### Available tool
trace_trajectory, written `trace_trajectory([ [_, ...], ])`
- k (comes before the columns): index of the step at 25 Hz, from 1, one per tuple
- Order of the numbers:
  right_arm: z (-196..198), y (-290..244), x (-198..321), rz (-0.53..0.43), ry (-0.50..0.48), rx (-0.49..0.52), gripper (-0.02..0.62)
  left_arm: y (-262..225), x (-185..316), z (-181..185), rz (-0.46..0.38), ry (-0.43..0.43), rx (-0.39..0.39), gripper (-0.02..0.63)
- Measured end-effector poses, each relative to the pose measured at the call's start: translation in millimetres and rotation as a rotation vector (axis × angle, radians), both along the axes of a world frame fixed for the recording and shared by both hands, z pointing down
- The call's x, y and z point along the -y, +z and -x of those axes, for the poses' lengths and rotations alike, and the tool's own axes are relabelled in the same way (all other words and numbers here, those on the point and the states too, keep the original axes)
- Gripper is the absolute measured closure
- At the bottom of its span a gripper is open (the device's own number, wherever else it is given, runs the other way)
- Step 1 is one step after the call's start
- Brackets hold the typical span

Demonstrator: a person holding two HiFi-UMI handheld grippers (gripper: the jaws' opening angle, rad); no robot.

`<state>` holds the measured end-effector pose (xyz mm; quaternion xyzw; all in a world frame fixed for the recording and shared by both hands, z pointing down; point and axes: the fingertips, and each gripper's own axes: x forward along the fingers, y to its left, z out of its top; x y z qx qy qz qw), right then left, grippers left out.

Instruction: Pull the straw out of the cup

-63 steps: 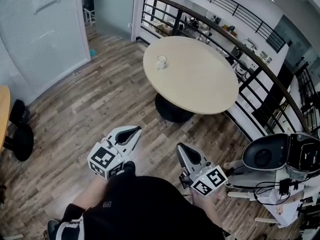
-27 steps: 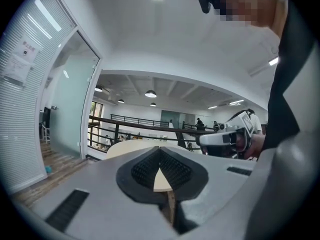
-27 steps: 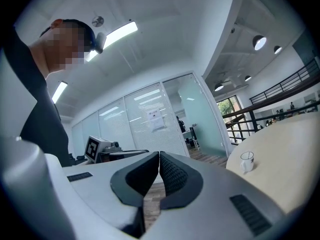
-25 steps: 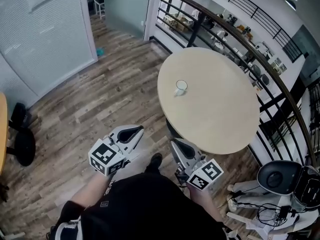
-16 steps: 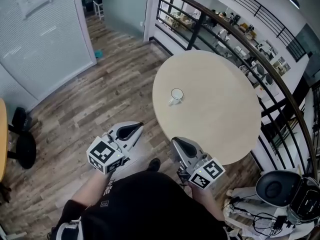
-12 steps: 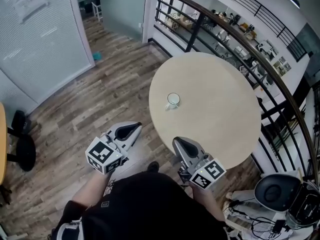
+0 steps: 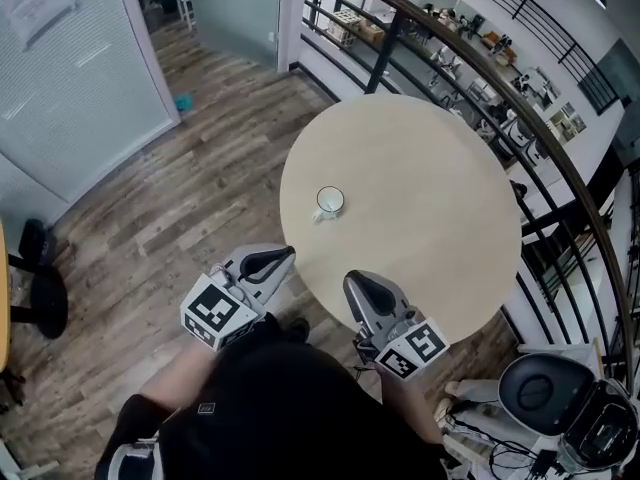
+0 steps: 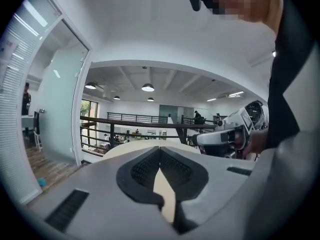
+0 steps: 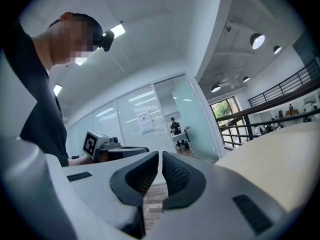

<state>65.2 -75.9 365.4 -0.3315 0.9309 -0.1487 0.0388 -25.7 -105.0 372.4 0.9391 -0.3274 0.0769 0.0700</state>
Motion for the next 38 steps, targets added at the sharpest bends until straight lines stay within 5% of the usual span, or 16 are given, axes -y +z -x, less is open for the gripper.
trace_trajectory([
  [15,11,19,79,0.033,0.099,-0.028,0.569,17,75,8,0.037,0.052,-0.069,0.598],
  [24,8,50,109,0.040,0.162,-0.094,0.556,76,108,-6,0.068,0.132,-0.056,0.598],
  [38,-20,131,134,0.030,0.073,-0.180,0.464,147,152,-49,0.103,0.097,-0.024,0.598],
])
